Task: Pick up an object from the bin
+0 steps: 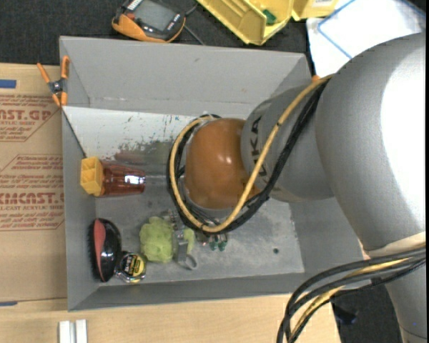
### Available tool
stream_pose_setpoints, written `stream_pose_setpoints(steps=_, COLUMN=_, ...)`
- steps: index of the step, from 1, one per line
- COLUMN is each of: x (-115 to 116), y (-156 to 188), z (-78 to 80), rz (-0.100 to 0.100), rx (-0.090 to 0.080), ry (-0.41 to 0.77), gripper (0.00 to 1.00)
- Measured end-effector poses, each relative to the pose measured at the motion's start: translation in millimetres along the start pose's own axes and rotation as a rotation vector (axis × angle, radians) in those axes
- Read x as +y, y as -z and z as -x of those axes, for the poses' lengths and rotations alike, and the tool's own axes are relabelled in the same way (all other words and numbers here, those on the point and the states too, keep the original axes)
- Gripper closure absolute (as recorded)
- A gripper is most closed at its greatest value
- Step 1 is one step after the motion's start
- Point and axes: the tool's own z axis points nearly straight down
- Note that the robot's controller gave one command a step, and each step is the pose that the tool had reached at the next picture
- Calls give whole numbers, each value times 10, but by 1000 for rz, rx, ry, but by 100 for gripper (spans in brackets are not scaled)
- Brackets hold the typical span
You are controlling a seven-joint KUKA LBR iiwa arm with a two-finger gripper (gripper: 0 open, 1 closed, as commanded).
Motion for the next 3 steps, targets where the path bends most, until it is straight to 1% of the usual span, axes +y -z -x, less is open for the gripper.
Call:
stream_pose_setpoints(steps=1, x=3, y=291, z=-5, rz=0, rx=3, ry=0, gripper=100)
stream_pose_setpoints(steps=2, x=6, y=525, z=12, rz=0, rx=-3, ry=0, gripper=100)
stream_pose_setpoints(steps=3, x=7, y=744, z=1, rz=0, rx=2, ry=0, gripper=100)
